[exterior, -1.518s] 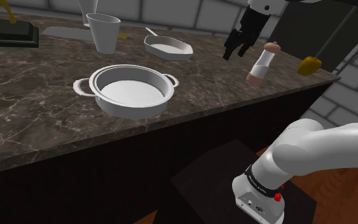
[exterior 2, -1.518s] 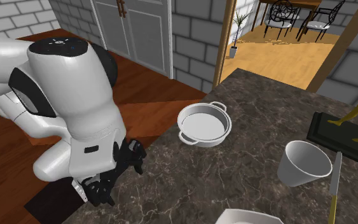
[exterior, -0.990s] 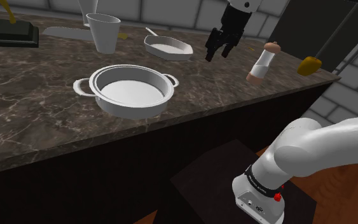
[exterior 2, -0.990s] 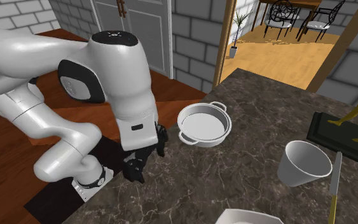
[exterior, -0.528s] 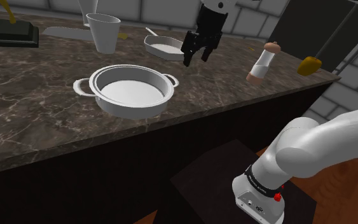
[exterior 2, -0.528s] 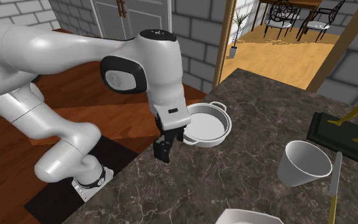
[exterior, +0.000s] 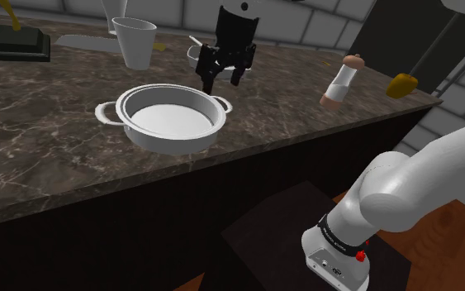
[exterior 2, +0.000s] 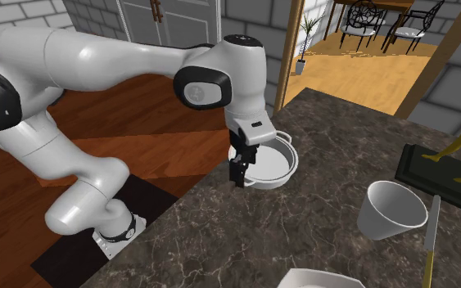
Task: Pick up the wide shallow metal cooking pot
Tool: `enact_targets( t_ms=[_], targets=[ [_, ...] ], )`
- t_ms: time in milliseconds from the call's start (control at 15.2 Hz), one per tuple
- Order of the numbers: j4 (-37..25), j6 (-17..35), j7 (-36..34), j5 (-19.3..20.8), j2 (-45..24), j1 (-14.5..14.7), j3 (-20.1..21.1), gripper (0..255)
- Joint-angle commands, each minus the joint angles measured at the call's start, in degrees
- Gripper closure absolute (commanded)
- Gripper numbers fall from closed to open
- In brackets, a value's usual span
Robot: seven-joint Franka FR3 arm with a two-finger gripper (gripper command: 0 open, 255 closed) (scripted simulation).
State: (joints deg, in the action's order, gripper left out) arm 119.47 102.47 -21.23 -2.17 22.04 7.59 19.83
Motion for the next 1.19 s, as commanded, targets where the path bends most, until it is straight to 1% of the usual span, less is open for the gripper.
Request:
enact_targets(
  t_ms=[0, 330, 462, 528, 1122],
  targets=[
    [1.0, 1.3, -0.2, -0.1, -0.4, 0.1, 0.3, 0],
    [4.8, 5.2, -0.5, -0.2, -0.4, 0.3, 0.6, 0],
    [5.3, 5.6, -0.5, -0.2, -0.4, 0.3, 0.6, 0],
    [5.4, 5.8, -0.4, -0.2, -0.5, 0.2, 0.6, 255],
    [5.2, 5.6, -0.5, -0.2, -0.4, 0.3, 0.6, 255]
  ],
)
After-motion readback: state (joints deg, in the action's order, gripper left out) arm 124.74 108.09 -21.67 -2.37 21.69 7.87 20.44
